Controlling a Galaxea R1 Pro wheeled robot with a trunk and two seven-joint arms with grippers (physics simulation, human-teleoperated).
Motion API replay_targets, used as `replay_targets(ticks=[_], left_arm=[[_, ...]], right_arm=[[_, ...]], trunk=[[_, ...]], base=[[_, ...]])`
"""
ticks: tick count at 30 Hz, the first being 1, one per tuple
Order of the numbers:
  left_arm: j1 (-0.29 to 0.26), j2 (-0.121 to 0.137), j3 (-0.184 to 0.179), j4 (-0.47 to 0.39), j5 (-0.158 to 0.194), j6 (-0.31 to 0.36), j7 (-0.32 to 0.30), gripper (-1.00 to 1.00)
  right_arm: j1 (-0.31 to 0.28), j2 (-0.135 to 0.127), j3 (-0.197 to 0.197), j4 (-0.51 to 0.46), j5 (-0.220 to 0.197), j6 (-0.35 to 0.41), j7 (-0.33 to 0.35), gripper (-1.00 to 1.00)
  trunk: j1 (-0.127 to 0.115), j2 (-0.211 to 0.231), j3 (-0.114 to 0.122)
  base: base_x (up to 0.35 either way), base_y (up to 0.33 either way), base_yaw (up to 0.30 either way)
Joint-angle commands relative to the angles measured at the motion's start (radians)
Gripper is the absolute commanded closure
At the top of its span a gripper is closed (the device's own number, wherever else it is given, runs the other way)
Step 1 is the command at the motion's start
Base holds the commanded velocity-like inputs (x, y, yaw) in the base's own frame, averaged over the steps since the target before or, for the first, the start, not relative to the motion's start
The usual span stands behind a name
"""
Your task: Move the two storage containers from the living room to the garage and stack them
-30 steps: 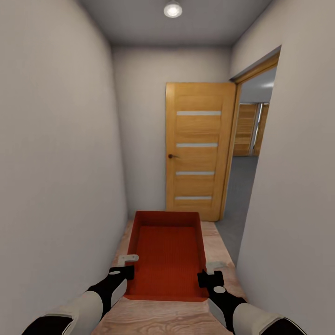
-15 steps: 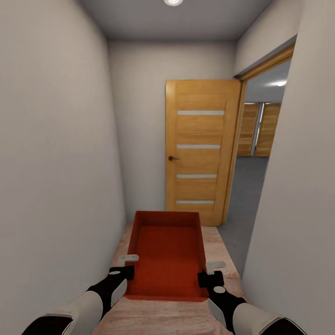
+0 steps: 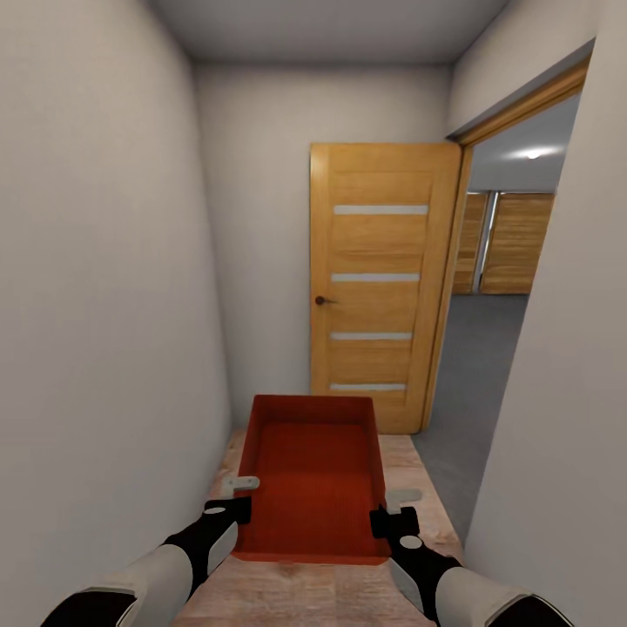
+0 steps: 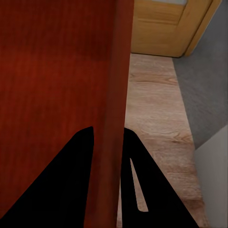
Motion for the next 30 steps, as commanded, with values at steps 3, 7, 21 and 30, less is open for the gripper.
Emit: replay_targets(ticks=[3, 7, 21, 30], left_arm=[[0.0, 0.007, 0.0, -0.001, -0.004, 0.004, 0.009, 1.0], [0.0, 0.007, -0.001, -0.001, -0.004, 0.004, 0.009, 1.0], [0.0, 0.006, -0.001, -0.003, -0.006, 0.003, 0.009, 1.0], [0.0, 0.004, -0.001, -0.009, -0.007, 0.003, 0.009, 1.0]], right_arm=[[-0.002, 0.0, -0.077, -0.002, -0.002, -0.004, 0.0, 1.0], [-0.002, 0.0, -0.077, -0.002, -0.002, -0.004, 0.0, 1.0], [-0.002, 0.0, -0.077, -0.002, -0.002, -0.005, 0.0, 1.0], [-0.002, 0.002, -0.077, -0.002, -0.002, -0.007, 0.0, 1.0]], trunk=[[0.001, -0.002, -0.002], [0.001, -0.002, -0.002], [0.001, -0.002, -0.002], [0.001, -0.002, -0.001]], base=[[0.322, 0.0, 0.0], [0.322, 0.0, 0.0], [0.319, 0.0, 0.0], [0.073, 0.0, -0.097]])
